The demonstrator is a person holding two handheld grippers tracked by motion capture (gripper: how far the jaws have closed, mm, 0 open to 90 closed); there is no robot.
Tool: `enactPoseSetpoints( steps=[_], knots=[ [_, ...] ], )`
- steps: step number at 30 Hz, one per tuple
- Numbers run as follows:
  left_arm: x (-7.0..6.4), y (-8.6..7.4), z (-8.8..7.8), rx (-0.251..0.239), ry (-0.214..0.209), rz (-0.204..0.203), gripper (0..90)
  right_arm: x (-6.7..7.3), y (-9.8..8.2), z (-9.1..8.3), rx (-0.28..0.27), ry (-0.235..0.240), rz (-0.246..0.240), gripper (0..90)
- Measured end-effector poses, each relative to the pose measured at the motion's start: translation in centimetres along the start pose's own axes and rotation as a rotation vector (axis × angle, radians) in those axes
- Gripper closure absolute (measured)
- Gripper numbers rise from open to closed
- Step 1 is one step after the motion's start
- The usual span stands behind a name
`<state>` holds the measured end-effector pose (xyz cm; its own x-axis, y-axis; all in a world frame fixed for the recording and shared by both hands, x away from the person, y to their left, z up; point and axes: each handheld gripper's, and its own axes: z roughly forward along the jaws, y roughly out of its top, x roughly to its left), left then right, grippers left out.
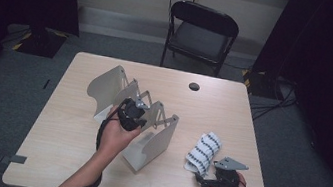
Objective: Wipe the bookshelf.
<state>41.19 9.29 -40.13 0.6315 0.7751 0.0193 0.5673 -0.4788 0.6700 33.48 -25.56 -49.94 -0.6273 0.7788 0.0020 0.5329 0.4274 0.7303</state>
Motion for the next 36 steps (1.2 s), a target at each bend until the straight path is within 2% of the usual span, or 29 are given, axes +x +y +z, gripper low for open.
enactPoseSetpoints(
  steps=[7, 9, 11, 14, 15, 25, 27, 31, 36],
  knots=[
    [0.0, -2.2, -1.1, -0.020, -0.020, 0.017, 90.0, 0.0, 0.0, 0.0, 0.000, 0.000, 0.000, 11.7],
    [0.1, -2.8, -1.3, -0.032, -0.031, 0.005, 90.0, 0.0, 0.0, 0.0, 0.001, -0.001, 0.002, 11.7],
    [0.1, -3.1, -1.5, -0.037, -0.035, 0.009, 90.0, 0.0, 0.0, 0.0, 0.001, -0.001, 0.002, 11.7],
    [0.3, -3.5, -1.7, -0.025, -0.047, 0.011, 90.0, 0.0, 0.0, 0.0, 0.001, -0.003, 0.004, 11.7],
    [0.3, -3.7, -1.7, -0.031, -0.057, -0.007, 90.0, 0.0, 0.0, 0.0, 0.001, -0.003, 0.004, 11.7],
    [0.4, -4.2, -1.7, -0.034, -0.056, 0.007, 90.0, 0.1, 0.0, 0.0, 0.000, -0.004, 0.005, 11.7],
    [0.3, -4.3, -1.7, -0.040, -0.060, -0.005, 90.0, 0.1, 0.0, 0.0, 0.000, -0.003, 0.004, 11.7],
    [0.4, -4.4, -1.7, -0.040, -0.060, 0.007, 90.0, 0.1, 0.0, 0.0, 0.001, -0.004, 0.005, 11.7],
    [0.4, -4.7, -1.7, -0.048, -0.069, -0.002, 90.0, 0.1, 0.0, 0.0, 0.001, -0.004, 0.006, 11.7]
  ],
)
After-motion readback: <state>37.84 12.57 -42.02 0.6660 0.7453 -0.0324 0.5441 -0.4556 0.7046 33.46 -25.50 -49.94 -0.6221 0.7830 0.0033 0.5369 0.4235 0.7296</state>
